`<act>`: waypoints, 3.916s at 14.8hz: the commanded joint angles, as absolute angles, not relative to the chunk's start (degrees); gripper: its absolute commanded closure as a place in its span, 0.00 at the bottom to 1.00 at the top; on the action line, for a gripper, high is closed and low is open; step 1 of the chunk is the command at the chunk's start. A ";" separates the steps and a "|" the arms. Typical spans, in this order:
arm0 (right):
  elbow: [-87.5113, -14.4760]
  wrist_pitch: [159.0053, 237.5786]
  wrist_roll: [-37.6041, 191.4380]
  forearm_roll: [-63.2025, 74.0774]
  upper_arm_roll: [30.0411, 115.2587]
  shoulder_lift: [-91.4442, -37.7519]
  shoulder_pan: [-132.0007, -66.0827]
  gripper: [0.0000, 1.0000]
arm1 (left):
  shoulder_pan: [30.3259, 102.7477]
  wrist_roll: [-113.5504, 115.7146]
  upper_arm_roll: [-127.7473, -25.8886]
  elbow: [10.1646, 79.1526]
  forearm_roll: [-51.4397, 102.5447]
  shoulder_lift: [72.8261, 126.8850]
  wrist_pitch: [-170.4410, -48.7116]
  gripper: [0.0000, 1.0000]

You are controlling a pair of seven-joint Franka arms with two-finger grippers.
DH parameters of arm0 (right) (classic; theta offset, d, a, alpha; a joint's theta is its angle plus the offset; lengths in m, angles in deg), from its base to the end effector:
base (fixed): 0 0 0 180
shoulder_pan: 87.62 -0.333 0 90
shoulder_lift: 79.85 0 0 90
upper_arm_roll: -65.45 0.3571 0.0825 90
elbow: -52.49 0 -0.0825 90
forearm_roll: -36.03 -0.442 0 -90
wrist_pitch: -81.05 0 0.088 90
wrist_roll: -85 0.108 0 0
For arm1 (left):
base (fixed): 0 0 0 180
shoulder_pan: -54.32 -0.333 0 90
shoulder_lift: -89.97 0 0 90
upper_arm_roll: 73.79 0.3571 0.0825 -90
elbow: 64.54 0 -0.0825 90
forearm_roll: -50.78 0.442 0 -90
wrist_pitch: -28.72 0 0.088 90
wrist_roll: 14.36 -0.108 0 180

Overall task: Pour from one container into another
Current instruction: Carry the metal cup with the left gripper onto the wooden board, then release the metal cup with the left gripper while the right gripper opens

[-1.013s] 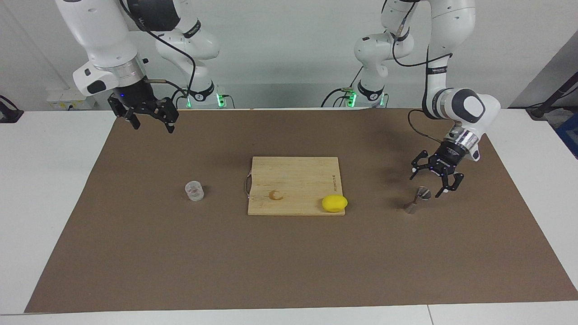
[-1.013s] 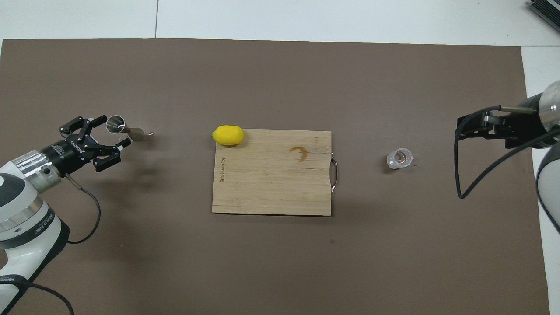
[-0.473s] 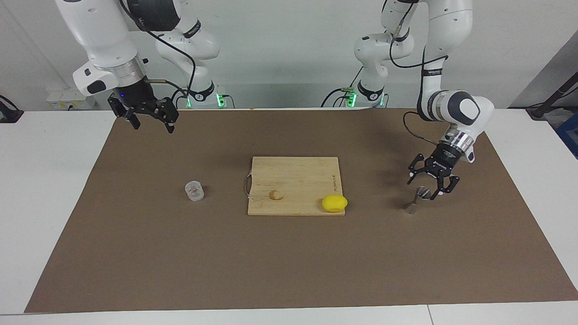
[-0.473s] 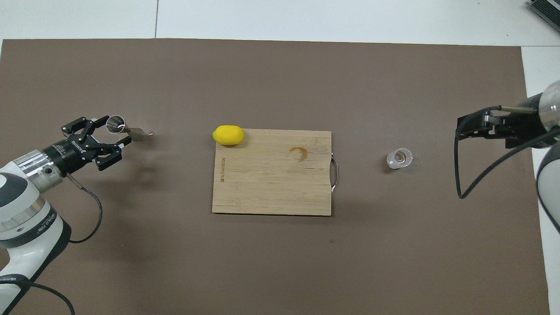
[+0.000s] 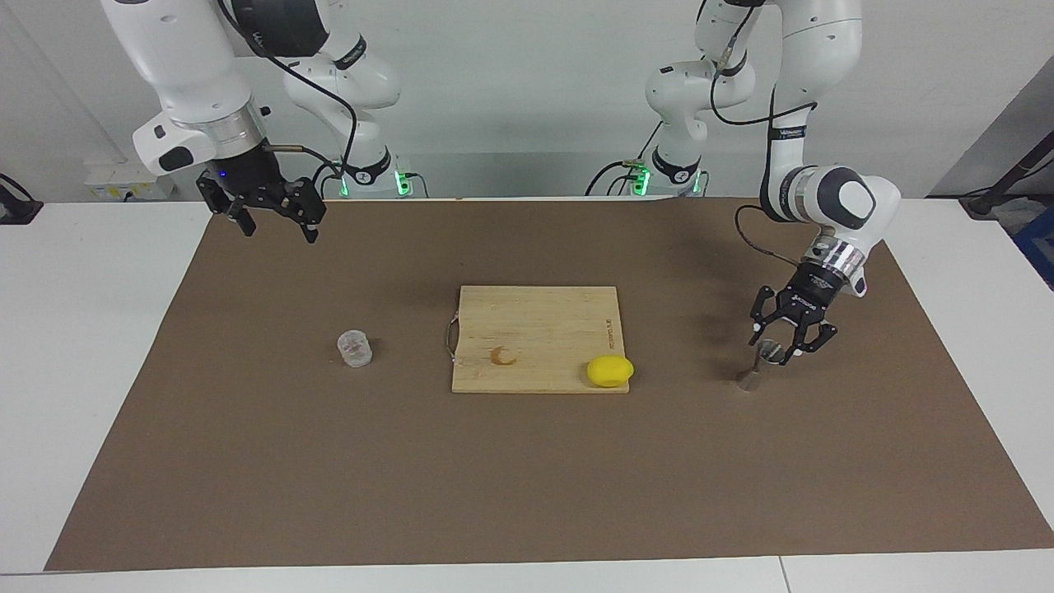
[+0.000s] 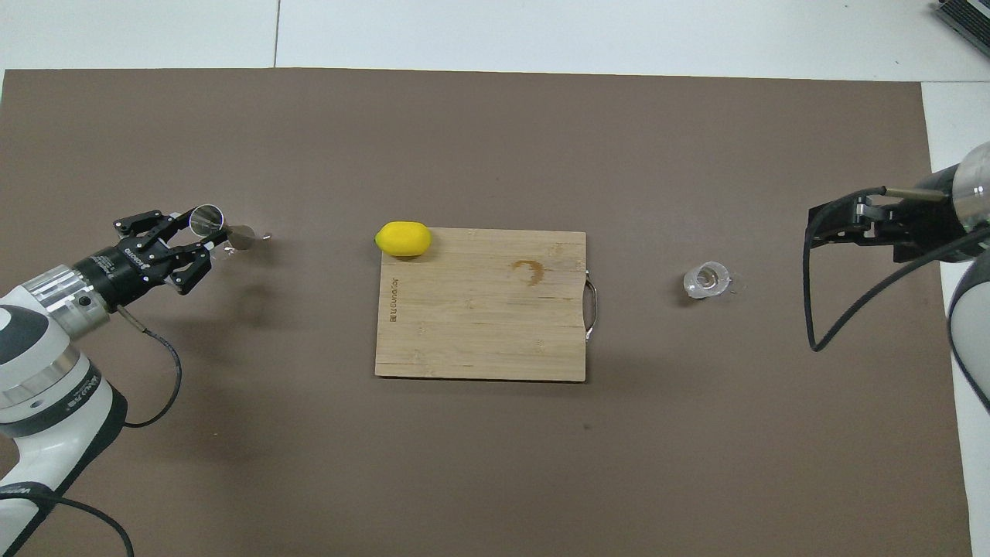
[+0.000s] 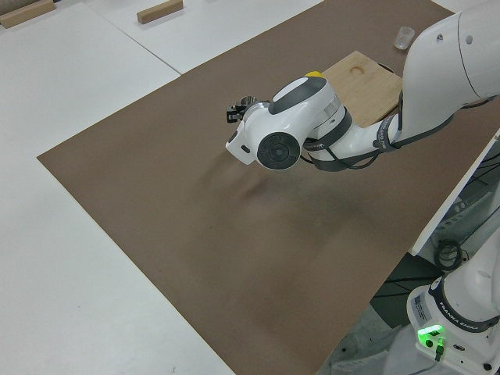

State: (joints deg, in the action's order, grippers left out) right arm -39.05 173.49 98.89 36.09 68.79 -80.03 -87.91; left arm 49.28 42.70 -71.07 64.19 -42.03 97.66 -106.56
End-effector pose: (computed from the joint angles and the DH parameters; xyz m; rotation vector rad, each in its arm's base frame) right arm 0.6140 0.0389 0.6560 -3.1272 0.2807 -0.0295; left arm 0.5865 0.0662 0.3125 0.7530 1.9965 -0.5288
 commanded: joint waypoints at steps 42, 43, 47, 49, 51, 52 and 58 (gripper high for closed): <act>-39.97 172.98 111.78 36.47 68.96 -80.03 -87.18 0.00 | 97.82 53.67 -71.51 48.14 -52.06 107.20 -124.30 1.00; -40.40 173.07 115.38 36.29 69.05 -79.77 -87.18 0.00 | 97.83 53.75 -71.51 48.14 -51.79 107.20 -124.39 0.97; -42.95 175.96 131.37 30.33 68.96 -78.71 -86.83 0.00 | 98.44 53.93 -71.51 48.31 -51.79 107.20 -125.35 0.00; -44.44 177.89 138.32 25.24 68.88 -77.66 -86.13 0.00 | 98.44 53.93 -71.51 48.31 -51.79 107.20 -125.35 0.00; -47.34 181.84 144.39 22.33 68.88 -77.39 -85.34 0.00 | 98.35 53.93 -71.51 48.22 -51.79 106.85 -125.35 0.00; -47.96 182.55 146.51 19.79 68.88 -76.00 -84.55 0.00 | 98.35 53.93 -71.51 48.31 -51.70 106.32 -125.35 0.00; -56.65 192.12 149.78 6.70 68.88 -71.86 -79.36 0.00 | 97.13 57.36 -70.63 48.31 -41.72 100.09 -124.65 0.00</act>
State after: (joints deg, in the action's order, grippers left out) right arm -51.92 188.15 148.27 11.34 68.50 -71.15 -80.73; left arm 97.33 55.32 -71.37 47.41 -46.95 103.47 -124.51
